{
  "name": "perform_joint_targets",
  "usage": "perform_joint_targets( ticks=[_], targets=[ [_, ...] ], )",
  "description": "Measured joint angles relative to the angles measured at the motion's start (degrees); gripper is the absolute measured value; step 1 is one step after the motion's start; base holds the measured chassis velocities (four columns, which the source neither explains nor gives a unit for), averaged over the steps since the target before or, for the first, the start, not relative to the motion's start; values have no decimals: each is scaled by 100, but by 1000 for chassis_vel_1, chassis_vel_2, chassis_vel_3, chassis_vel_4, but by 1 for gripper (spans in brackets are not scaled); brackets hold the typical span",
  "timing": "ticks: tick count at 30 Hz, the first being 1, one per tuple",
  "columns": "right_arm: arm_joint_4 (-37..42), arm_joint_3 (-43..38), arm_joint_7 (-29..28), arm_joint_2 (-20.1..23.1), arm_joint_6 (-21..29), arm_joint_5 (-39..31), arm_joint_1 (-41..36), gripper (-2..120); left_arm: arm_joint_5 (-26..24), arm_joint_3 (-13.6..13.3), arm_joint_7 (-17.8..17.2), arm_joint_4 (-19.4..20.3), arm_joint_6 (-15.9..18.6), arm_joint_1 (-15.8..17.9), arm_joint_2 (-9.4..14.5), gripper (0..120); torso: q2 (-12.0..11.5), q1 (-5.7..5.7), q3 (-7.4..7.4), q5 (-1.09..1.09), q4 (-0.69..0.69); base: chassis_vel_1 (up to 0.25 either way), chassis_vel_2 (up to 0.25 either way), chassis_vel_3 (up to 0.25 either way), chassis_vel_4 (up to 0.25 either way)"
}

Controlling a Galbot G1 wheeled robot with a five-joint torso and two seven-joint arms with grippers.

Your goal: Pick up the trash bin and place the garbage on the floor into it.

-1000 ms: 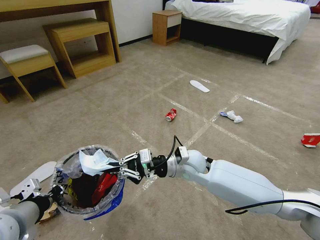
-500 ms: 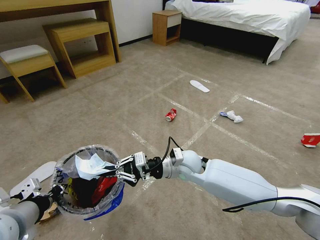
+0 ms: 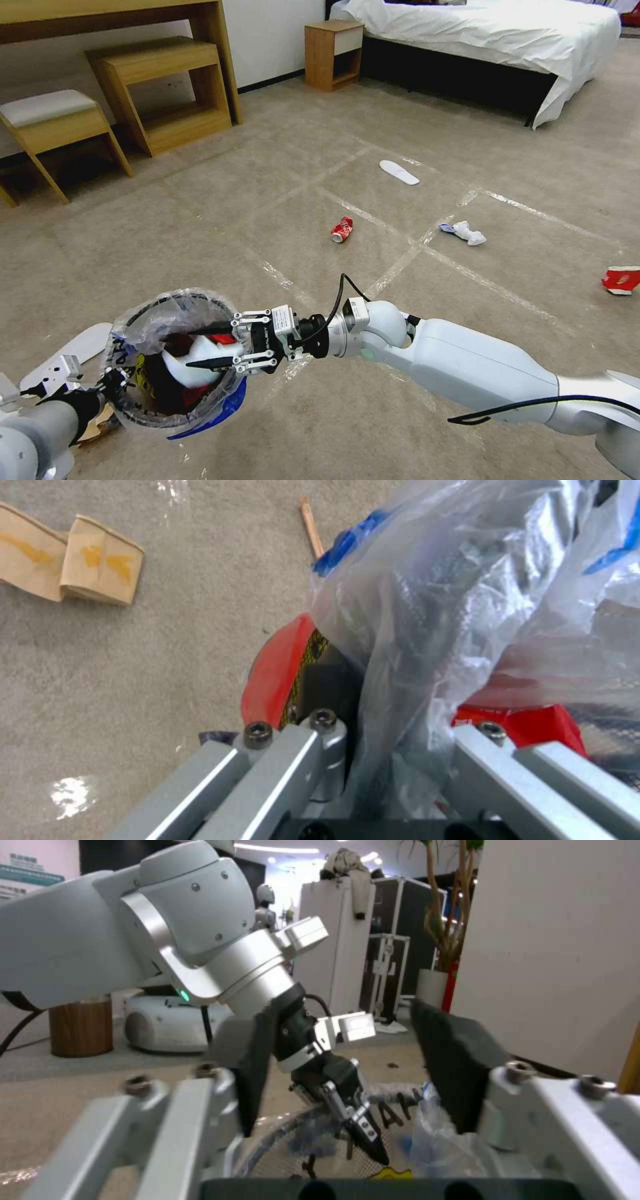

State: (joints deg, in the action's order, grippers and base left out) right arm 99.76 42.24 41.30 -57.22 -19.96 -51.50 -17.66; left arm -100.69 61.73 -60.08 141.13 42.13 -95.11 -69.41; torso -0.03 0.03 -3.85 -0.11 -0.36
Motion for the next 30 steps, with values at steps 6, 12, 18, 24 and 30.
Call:
perform_joint_targets(
  ticks=[6,12,18,24,30],
  targets=[
    [-16,84,-19,-34,6,0,62,81,3,-5,3,13,0,2,-7,0,0,0,0,0,0,0,0,0,0],
    [-28,128,-65,-49,12,9,82,98,-1,3,9,37,0,2,-10,0,0,0,0,0,0,0,0,0,0],
    [-31,148,-172,-89,12,23,111,100,-7,19,11,73,0,-14,-18,0,0,0,0,0,0,0,0,0,0],
    [36,-222,-441,-153,22,0,53,100,-8,37,11,88,0,-32,-29,0,0,0,0,0,0,0,0,0,0],
    [311,-1998,-1273,-318,273,115,-844,100,-8,62,11,124,0,-59,-112,0,0,0,0,1,1,0,0,0,0]
  ],
)
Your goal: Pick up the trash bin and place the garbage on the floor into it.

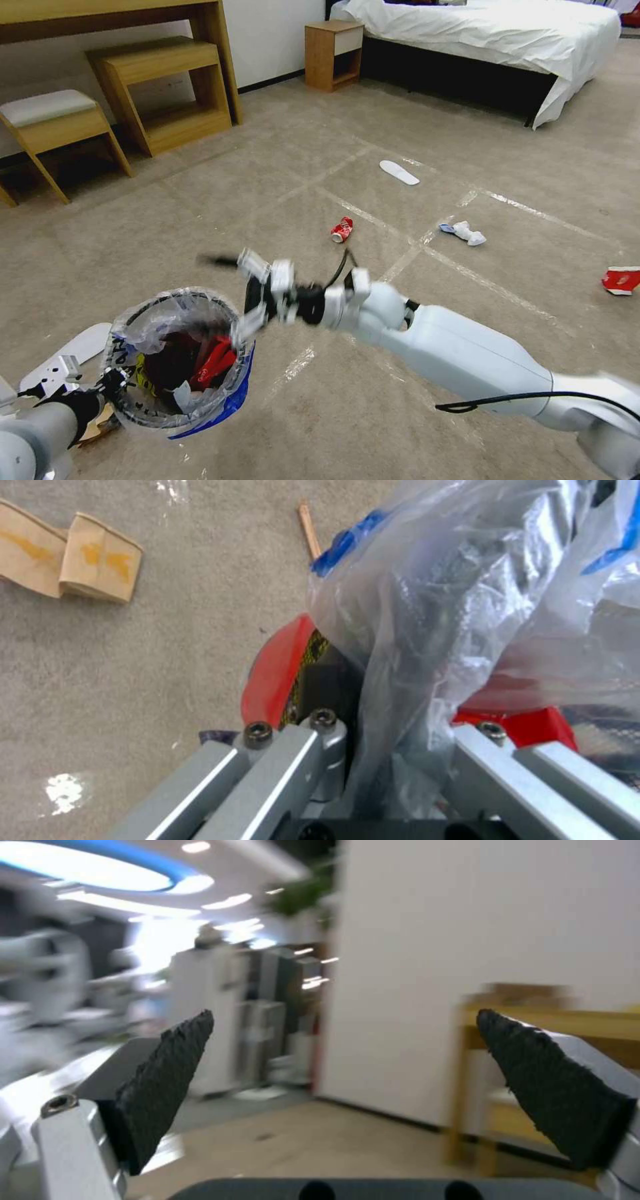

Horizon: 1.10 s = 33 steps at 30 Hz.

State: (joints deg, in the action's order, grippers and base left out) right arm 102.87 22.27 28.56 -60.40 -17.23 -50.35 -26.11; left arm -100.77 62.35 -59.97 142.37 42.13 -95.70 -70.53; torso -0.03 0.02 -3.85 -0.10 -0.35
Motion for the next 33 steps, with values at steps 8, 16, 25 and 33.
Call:
perform_joint_targets(
  ticks=[8,16,25,33],
  targets=[
    [138,-1834,-766,225,164,264,-1089,100,-9,-8,1,9,0,21,-15,0,0,0,0,2,-3,0,0,0,0],
    [235,-3934,-1063,291,168,649,-2319,100,29,-77,3,-37,0,57,-80,0,0,0,0,2,-1,0,0,0,0],
    [520,-5713,-1055,19,-144,1307,-3728,100,67,-80,20,-22,0,19,-100,0,0,0,0,0,-1,0,0,0,0],
    [577,-6565,-902,-851,-552,1909,-5073,100,107,-84,72,-57,0,17,-117,0,0,0,1,0,-3,0,0,0,0]
  ],
)
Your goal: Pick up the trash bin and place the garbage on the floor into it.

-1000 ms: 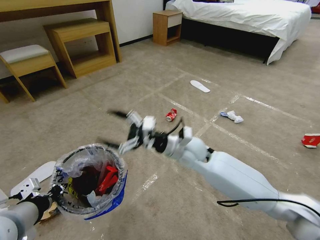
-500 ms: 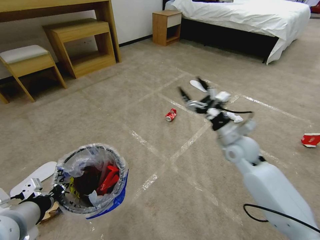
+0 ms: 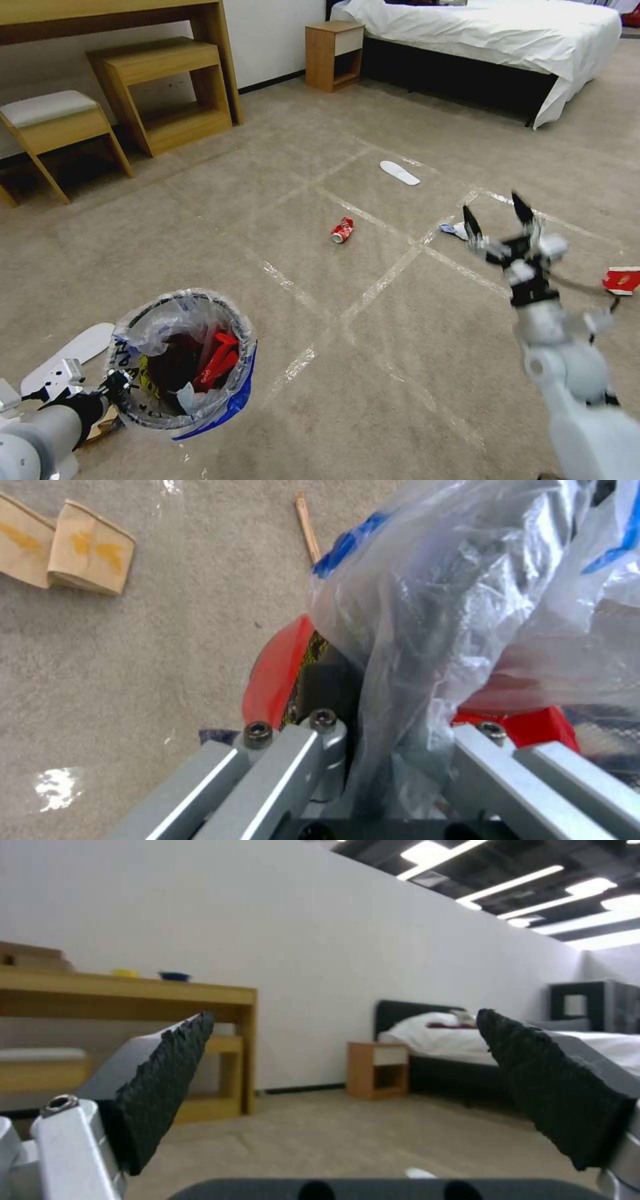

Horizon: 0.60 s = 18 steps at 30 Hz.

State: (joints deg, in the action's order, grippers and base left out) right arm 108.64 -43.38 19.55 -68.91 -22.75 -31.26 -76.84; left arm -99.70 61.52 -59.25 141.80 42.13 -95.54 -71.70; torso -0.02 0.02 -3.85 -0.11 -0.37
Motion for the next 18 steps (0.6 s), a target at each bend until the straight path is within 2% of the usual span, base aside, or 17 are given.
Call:
perform_joint_targets(
  ticks=[6,14,18],
  targets=[
    [-20,-347,-30,-326,-263,151,-265,100,-3,39,2,-2,0,-39,38,0,0,0,0,-1,2,0,0,0,0],
    [-81,-379,-156,-521,-638,399,-436,100,-5,23,3,10,0,-44,7,0,0,0,-1,-1,2,0,0,0,0],
    [-227,-250,-282,-668,-1024,692,-539,100,-4,17,4,9,0,-50,26,0,0,0,-1,-1,2,0,0,0,0]
  ],
)
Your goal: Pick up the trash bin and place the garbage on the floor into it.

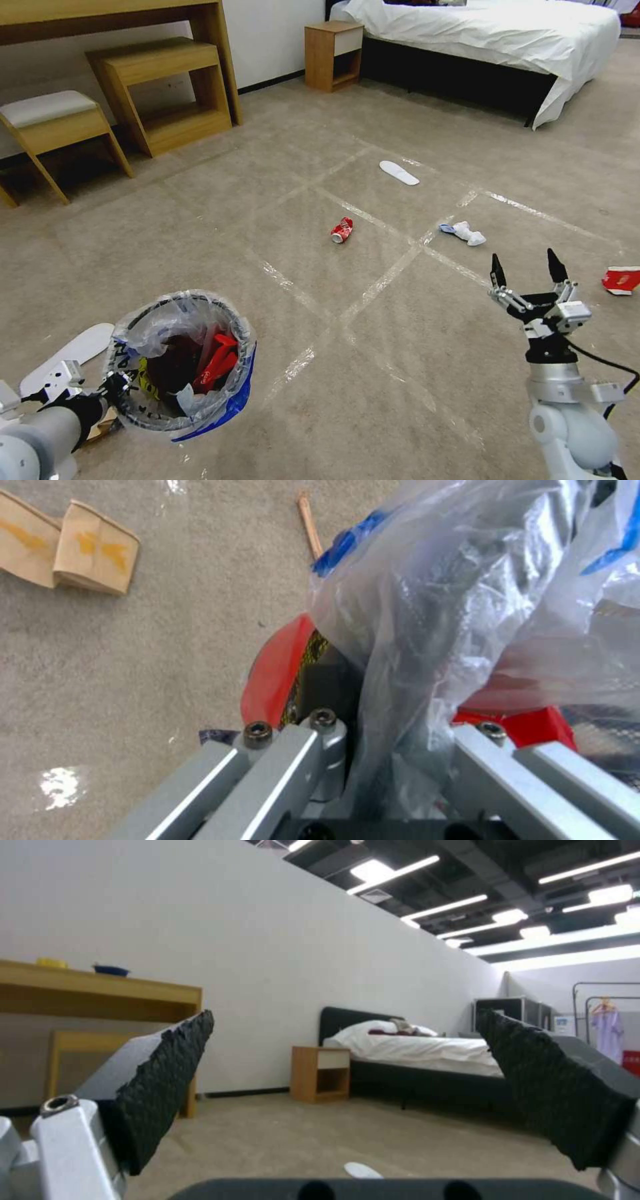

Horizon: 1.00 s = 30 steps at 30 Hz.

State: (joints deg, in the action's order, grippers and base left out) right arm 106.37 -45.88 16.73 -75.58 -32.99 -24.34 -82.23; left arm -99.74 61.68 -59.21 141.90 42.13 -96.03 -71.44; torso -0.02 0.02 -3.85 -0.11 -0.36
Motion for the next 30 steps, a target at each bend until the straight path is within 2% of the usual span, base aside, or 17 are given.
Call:
perform_joint_targets(
  ticks=[7,16,30],
  targets=[
    [-133,123,-18,-27,-169,160,-7,100,-14,3,0,6,0,-26,20,0,0,0,0,1,0,0,0,0,0],
    [-162,199,-18,-121,-495,311,-124,100,-16,-4,0,55,0,-43,-127,0,0,0,0,0,0,0,0,0,0],
    [-154,176,139,-160,-504,352,-165,100,-15,2,4,29,0,-27,-124,0,0,0,0,0,0,0,0,0,0]
  ],
)
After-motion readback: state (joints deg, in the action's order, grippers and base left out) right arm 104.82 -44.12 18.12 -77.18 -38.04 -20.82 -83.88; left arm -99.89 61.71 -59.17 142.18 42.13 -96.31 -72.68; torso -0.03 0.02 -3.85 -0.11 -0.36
